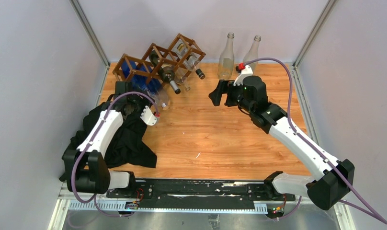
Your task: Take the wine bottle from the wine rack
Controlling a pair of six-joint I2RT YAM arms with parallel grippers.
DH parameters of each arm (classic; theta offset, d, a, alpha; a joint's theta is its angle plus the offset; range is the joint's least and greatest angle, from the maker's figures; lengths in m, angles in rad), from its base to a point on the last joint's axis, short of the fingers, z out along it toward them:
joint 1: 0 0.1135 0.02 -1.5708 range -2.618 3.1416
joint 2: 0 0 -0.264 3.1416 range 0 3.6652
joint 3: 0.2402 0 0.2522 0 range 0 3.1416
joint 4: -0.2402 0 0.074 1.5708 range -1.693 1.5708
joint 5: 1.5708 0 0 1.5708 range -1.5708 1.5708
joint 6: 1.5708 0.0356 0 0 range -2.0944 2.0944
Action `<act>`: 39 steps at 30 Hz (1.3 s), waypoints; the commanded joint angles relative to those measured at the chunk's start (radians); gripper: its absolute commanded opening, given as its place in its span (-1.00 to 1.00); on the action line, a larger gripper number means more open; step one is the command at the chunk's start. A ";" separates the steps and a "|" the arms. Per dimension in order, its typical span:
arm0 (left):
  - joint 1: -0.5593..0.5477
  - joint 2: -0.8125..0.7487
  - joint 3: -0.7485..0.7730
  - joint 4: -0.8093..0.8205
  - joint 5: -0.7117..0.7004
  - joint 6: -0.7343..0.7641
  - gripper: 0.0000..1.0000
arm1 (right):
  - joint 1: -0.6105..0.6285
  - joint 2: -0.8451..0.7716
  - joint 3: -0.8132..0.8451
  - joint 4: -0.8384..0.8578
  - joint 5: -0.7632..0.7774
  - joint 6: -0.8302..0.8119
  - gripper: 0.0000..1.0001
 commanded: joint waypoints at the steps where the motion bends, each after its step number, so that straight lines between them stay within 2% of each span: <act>1: 0.006 -0.107 0.003 -0.056 0.080 0.078 -1.00 | 0.018 -0.002 -0.024 0.052 -0.040 0.009 0.98; 9: 0.006 -0.256 0.080 -0.330 0.166 0.130 -1.00 | 0.074 -0.002 -0.083 0.168 -0.076 -0.123 0.98; 14: 0.005 -0.313 0.111 -0.419 0.190 0.134 -1.00 | 0.115 0.018 -0.110 0.222 -0.084 -0.162 0.98; 21: 0.005 -0.350 0.097 -0.451 0.218 0.163 -1.00 | 0.138 0.013 -0.139 0.245 -0.084 -0.198 0.99; 27: 0.005 -0.418 0.066 -0.470 0.218 0.158 -1.00 | 0.173 0.002 -0.219 0.357 -0.118 -0.254 0.99; 35: 0.005 -0.531 0.044 -0.552 0.178 0.149 -1.00 | 0.213 0.131 -0.141 0.431 -0.190 -0.400 0.99; 39: 0.004 -0.595 0.042 -0.596 0.170 0.162 -1.00 | 0.241 0.189 -0.146 0.525 -0.194 -0.478 0.99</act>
